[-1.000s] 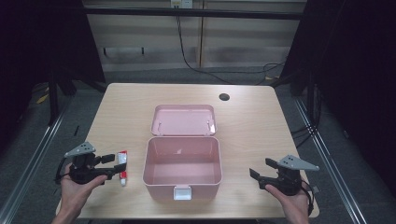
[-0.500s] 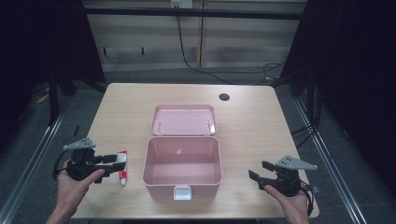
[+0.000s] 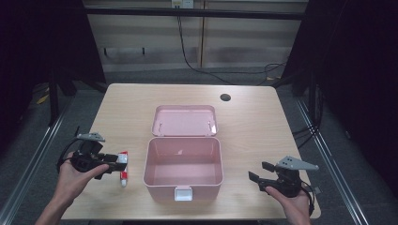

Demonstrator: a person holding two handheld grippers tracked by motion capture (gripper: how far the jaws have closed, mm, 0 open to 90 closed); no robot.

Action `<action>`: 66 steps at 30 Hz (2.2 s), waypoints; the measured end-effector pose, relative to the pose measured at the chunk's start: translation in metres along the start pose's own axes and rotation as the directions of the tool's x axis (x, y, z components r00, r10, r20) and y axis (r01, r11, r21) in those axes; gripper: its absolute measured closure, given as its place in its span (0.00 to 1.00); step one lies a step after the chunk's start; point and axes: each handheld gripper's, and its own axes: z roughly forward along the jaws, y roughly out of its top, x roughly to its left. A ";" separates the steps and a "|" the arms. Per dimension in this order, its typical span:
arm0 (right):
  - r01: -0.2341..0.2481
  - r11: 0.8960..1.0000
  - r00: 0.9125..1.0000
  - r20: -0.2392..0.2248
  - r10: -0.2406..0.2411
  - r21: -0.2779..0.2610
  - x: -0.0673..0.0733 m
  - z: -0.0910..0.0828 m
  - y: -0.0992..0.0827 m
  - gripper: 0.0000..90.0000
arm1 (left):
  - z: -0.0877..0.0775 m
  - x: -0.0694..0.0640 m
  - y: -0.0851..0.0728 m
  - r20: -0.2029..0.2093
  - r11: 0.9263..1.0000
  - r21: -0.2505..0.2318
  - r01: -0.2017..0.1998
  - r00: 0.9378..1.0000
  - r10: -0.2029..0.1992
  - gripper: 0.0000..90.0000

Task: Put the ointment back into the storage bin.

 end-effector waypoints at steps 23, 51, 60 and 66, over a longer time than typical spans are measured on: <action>-0.002 0.999 0.999 -0.050 0.004 0.037 0.002 0.003 0.001 0.32 | 0.008 0.008 0.032 -0.089 0.962 0.265 0.068 0.995 -0.045 0.47; -0.011 0.999 0.999 -0.052 0.014 0.050 0.002 0.006 0.001 0.31 | 0.056 0.026 0.024 -0.138 0.906 0.388 0.168 0.983 -0.123 0.48; -0.009 0.998 0.998 -0.055 0.012 0.056 0.002 0.007 0.001 0.30 | 0.068 0.027 0.023 -0.184 0.893 0.412 0.183 0.976 -0.115 0.49; -0.010 0.998 0.998 -0.057 0.013 0.058 0.002 0.007 0.001 0.29 | 0.072 0.027 0.024 -0.187 0.889 0.421 0.179 0.976 -0.109 0.51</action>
